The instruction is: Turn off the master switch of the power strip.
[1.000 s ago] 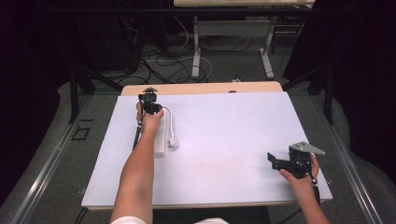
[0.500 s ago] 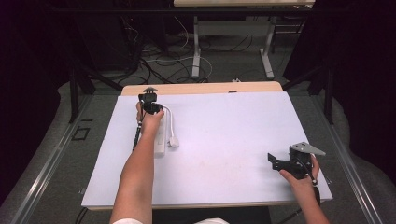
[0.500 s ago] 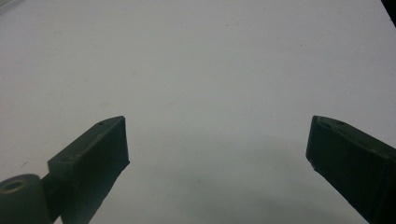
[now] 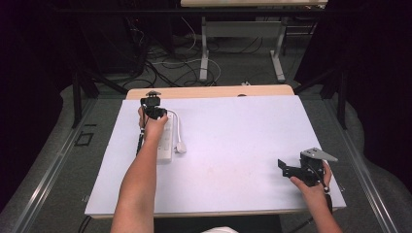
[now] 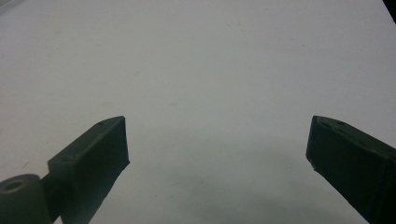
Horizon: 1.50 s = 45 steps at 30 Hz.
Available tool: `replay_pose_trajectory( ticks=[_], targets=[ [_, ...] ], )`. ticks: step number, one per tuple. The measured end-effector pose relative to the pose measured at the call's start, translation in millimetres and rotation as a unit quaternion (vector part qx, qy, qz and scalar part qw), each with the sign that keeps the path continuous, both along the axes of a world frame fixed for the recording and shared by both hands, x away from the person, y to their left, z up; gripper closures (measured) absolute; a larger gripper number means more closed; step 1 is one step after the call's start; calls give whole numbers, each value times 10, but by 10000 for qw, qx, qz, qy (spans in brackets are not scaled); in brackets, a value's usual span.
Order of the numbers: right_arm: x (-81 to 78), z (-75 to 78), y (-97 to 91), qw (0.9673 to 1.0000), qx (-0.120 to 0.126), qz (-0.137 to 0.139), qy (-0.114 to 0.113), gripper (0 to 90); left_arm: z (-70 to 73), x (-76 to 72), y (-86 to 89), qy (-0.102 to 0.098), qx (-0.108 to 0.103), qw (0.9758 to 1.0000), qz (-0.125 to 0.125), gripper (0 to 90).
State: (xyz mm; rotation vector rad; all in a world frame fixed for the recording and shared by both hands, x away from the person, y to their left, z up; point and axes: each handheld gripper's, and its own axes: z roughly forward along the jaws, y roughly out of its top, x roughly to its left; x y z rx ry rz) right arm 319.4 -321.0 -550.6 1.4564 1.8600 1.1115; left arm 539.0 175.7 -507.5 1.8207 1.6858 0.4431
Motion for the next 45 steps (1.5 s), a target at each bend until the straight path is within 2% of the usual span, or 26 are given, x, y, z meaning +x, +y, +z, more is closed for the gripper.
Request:
replay_pose_trajectory(
  ticks=[1, 4, 6, 7, 12, 14, 15, 17, 18, 20, 21, 24, 27, 30, 31, 33, 37, 38, 40, 41, 42, 43, 45],
  targets=[
    [10, -12, 6, 10000, 27, -33, -84, 52, 10, -7, 10, 10, -1, 10000, -51, 886],
    [11, -11, 1, 10000, 41, -40, -64, 52, 39, -28, 25, -12, -60, 9999, -90, 881],
    [13, -11, 4, 9999, 29, -46, -92, 52, 42, -38, 26, -129, -94, 9999, -66, 876],
    [3, 2, -4, 10000, -12, 4, 2, 52, 49, -45, 29, -145, -93, 9998, -73, 873],
    [10, -3, -5, 10000, -15, 22, -62, 52, 97, -79, 41, -197, -166, 9996, -114, 854],
    [-4, 15, -5, 10000, -28, 0, 56, 52, 122, -90, 51, -153, -170, 9996, -193, 844],
    [-4, 16, -7, 10000, -34, 3, 51, 52, 120, -94, 45, -228, -185, 9994, -166, 842],
    [-2, 17, -11, 10000, -46, 12, 40, 52, 148, -110, 46, -184, -218, 9993, -234, 832],
    [0, 17, -13, 10000, -55, 22, 37, 52, 148, -115, 36, -280, -233, 9991, -216, 828],
    [1, 17, -13, 10000, -57, 27, 45, 52, 175, -134, 33, -284, -250, 9989, -269, 820],
    [10, 4, -6, 10000, -17, 16, -49, 52, 181, -140, 25, -338, -268, 9987, -266, 815],
    [15, 0, -2, 9999, -25, 23, -97, 52, 214, -169, 13, -388, -320, 9982, -334, 798],
    [15, 5, -6, 10000, -10, 46, -71, 52, 247, -204, 2, -365, -395, 9978, -394, 778],
    [16, 5, -5, 10000, -6, 51, -69, 52, 261, -239, -20, -467, -465, 9970, -417, 758],
    [9, 11, 2, 10000, -2, 41, -22, 52, 271, -252, -24, -463, -463, 9969, -443, 753],
    [16, 6, 15, 9999, 2, 18, -123, 52, 285, -272, -26, -425, -508, 9966, -490, 741],
    [14, 20, 14, 9999, -21, 93, -117, 52, 304, -313, -33, -476, -568, 9958, -535, 716],
    [15, 20, 15, 9999, -20, 96, -117, 52, 304, -320, -42, -544, -579, 9954, -530, 705],
    [11, 26, 17, 10000, -33, 75, -36, 52, 320, -336, -48, -529, -614, 9950, -586, 682],
    [20, 16, 20, 9999, 12, 93, -92, 52, 324, -340, -55, -527, -632, 9947, -614, 659],
    [22, 16, 19, 9999, 4, 107, -88, 52, 338, -349, -56, -460, -622, 9948, -663, 644],
    [25, 15, 17, 9999, 1, 111, -94, 52, 334, -353, -67, -549, -610, 9945, -657, 642],
    [21, 22, 7, 9999, -22, 105, -56, 52, 353, -369, -77, -520, -617, 9943, -697, 633]
  ],
)
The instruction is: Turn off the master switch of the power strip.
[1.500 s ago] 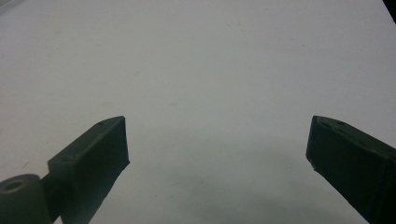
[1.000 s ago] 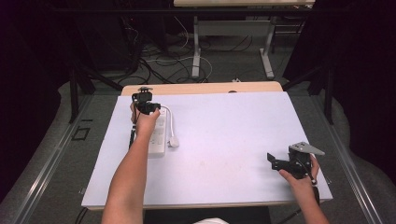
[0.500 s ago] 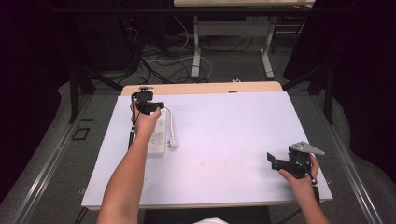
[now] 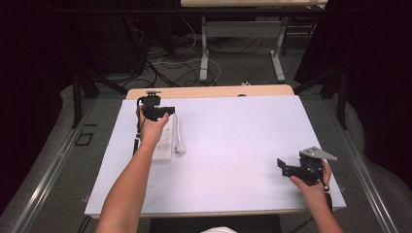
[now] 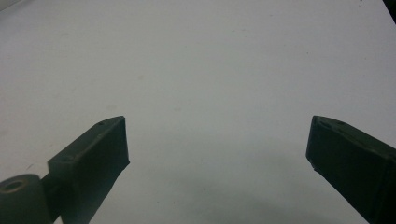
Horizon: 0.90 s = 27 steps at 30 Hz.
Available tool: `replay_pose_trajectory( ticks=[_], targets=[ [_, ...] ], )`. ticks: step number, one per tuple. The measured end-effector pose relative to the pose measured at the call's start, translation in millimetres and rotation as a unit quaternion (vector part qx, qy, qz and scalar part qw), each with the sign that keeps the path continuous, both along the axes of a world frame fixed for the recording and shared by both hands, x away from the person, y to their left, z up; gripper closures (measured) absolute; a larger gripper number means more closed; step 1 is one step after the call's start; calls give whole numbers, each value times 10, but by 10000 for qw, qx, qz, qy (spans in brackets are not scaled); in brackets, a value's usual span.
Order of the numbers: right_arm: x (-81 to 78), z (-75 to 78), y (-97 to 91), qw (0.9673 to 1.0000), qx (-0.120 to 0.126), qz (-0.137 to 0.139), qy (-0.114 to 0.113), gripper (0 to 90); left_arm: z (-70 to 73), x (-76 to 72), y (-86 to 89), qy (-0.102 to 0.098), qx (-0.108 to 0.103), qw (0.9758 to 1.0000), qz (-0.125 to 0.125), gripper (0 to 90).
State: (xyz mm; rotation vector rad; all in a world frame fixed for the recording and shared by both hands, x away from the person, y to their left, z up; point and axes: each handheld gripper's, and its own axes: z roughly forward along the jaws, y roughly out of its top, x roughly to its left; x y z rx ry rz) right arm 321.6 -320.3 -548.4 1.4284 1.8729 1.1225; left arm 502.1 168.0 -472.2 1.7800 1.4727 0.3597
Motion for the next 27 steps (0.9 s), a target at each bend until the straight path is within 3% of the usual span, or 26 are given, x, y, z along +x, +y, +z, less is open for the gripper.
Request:
replay_pose_trajectory(
  ticks=[7, 9, 11, 18, 27],
  targets=[
    [4, -4, -22, 10000, 52, -20, -45, 52, 41, -58, -73, -92, 10, 9999, -113, 583],
    [4, -5, -20, 10000, 44, -13, -46, 52, 44, -74, -89, -205, 66, 9997, -133, 558],
    [2, -1, -21, 10000, 6, -12, -44, 52, 60, -95, -97, -168, 13, 9997, -189, 540],
    [10, -10, -14, 10000, 2, 26, -55, 52, 47, -182, -121, -322, -7, 9992, -250, 472],
    [12, -10, -13, 10000, 8, 16, -53, 52, 43, -339, -182, -298, -99, 9980, -550, 416]
  ],
)
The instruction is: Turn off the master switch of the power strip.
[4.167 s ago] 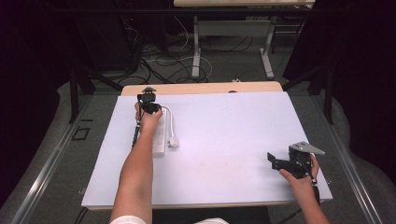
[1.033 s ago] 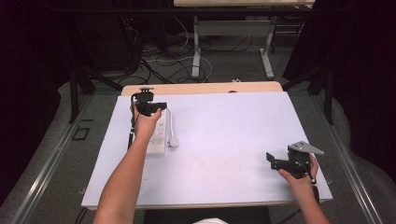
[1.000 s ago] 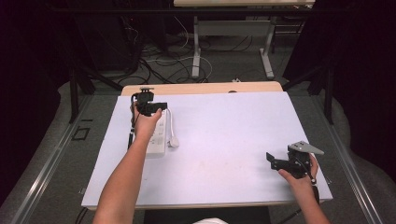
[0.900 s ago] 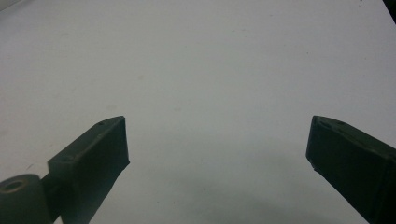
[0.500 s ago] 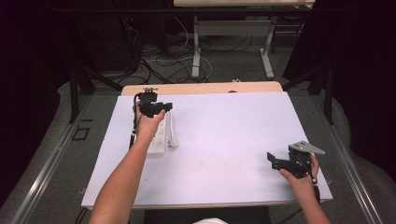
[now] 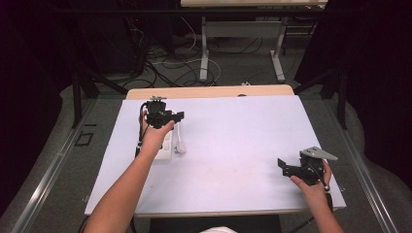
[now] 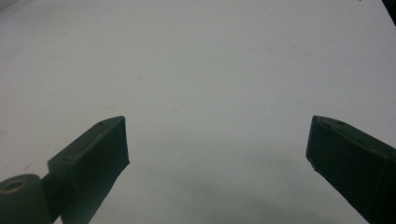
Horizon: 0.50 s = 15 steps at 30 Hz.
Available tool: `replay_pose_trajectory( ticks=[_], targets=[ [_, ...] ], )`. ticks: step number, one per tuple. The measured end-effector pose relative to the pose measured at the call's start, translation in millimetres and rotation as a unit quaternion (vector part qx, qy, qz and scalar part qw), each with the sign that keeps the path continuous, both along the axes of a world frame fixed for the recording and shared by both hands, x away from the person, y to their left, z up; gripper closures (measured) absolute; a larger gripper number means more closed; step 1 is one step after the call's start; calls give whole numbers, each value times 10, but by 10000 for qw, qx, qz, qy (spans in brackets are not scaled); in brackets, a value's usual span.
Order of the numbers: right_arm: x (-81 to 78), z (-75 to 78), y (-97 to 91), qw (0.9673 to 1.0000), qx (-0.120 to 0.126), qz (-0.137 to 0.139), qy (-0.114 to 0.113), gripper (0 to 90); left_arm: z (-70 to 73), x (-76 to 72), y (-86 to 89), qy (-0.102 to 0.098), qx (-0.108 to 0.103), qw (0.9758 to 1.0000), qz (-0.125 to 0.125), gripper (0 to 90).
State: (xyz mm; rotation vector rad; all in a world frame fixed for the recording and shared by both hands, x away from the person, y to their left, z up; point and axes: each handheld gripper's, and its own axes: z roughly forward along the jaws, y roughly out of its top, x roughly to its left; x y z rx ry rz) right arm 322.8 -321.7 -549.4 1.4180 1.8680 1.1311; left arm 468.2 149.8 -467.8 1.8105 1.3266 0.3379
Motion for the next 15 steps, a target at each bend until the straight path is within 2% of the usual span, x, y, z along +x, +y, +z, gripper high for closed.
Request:
replay_pose_trajectory(
  ticks=[4, 7, 9, 14, 15],
  targets=[
    [-2, 2, -1, 10000, 2, -2, -4, 52, 33, -59, -49, -3, 18, 9998, -219, 397],
    [-1, -3, 1, 10000, 0, -51, -48, 52, 59, -117, -73, -126, -32, 9994, -329, 386],
    [-8, 5, -6, 10000, -3, -36, 11, 52, 63, -157, -94, -186, -49, 9992, -350, 386],
    [-4, 0, -1, 10000, 5, -44, -38, 52, 63, -247, -111, -327, -8, 9989, -340, 355],
    [-7, 4, -3, 10000, 14, -13, -8, 52, 67, -264, -106, -377, 50, 9987, -353, 345]
  ],
)
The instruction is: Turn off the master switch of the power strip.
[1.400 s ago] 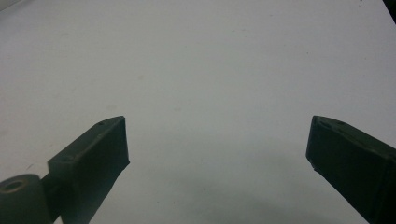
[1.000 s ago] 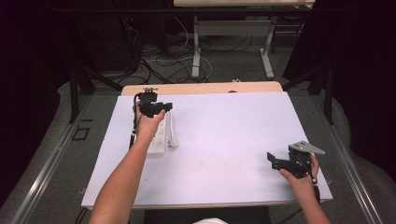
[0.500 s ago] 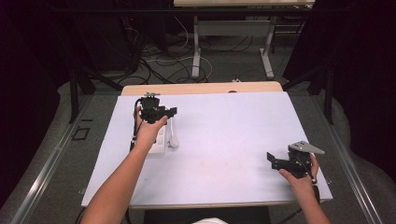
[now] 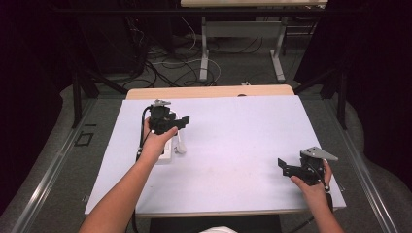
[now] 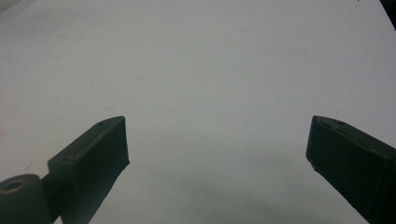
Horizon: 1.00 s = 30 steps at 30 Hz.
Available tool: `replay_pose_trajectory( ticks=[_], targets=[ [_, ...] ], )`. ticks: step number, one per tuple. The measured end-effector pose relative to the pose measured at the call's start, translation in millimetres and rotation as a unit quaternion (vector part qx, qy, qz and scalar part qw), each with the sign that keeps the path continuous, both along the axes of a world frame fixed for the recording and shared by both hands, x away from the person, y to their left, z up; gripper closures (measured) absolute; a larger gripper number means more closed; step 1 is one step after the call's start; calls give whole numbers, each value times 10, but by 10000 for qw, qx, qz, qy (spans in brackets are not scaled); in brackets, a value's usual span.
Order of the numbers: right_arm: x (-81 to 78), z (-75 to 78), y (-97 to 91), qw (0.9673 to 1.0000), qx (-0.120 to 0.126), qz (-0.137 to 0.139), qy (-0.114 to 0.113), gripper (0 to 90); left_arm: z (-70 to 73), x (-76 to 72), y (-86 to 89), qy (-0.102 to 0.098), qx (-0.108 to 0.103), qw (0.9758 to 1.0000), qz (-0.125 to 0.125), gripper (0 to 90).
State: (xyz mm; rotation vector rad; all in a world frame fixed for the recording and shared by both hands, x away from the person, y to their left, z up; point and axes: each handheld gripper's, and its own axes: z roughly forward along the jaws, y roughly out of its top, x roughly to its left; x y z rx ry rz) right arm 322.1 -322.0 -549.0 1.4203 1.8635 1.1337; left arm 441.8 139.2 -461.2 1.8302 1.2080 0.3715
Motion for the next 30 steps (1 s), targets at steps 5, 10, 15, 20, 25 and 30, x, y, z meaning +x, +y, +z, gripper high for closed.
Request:
replay_pose_trajectory(
  ticks=[5, 10, 15, 20, 25, 30],
  targets=[
    [3, -4, -1, 10000, -42, 18, -3, 52, 36, -96, -4, -128, 40, 9999, -105, 297],
    [-2, -1, 13, 10000, -7, 0, 19, 52, 60, -189, -22, -169, 30, 9990, -412, 284],
    [-1, 1, 7, 10000, -19, 11, -4, 52, 50, -271, -25, -416, 105, 9962, -752, 260],
    [-2, 1, 7, 10000, -30, 11, -4, 52, 28, -370, -5, -390, 70, 9955, -855, 252],
    [-5, 2, 17, 10000, -3, 1, 12, 52, 4, -488, 41, -251, -106, 9959, -858, 199],
    [-3, 2, 9, 10000, -27, 11, -8, 52, -30, -613, 99, -221, -185, 9965, -784, 145]
  ],
)
